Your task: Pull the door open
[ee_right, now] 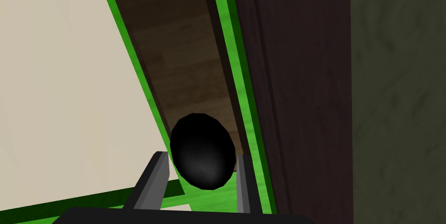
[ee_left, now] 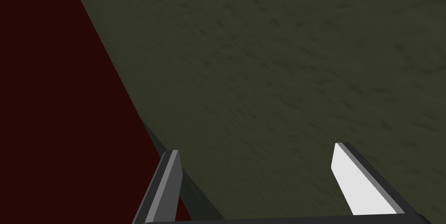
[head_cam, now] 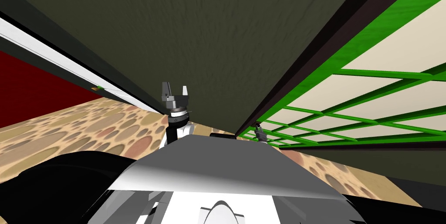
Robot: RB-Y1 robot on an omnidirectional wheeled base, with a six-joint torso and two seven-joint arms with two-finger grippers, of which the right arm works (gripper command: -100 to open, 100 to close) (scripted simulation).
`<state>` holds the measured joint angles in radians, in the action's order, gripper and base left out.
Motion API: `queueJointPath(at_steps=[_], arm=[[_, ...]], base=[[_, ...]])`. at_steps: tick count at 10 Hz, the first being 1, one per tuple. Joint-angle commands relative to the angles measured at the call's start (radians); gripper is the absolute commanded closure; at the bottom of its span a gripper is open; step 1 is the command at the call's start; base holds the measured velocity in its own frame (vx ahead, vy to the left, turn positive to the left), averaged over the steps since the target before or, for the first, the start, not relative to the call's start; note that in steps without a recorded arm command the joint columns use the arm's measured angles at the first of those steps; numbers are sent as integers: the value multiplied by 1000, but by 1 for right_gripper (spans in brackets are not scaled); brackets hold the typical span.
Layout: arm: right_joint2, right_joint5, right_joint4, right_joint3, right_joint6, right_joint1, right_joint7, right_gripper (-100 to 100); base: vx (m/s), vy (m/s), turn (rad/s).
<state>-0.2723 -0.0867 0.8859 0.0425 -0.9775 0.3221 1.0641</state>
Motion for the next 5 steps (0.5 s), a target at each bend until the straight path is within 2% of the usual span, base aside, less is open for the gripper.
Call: queueJointPath(at_steps=[1, 5], arm=[[3, -2, -4, -4, 1, -2, -31, 100], [3, -21, -12, -8, 4, -14, -145, 100]], base=[[-28, -8, 28], [-42, -7, 40]])
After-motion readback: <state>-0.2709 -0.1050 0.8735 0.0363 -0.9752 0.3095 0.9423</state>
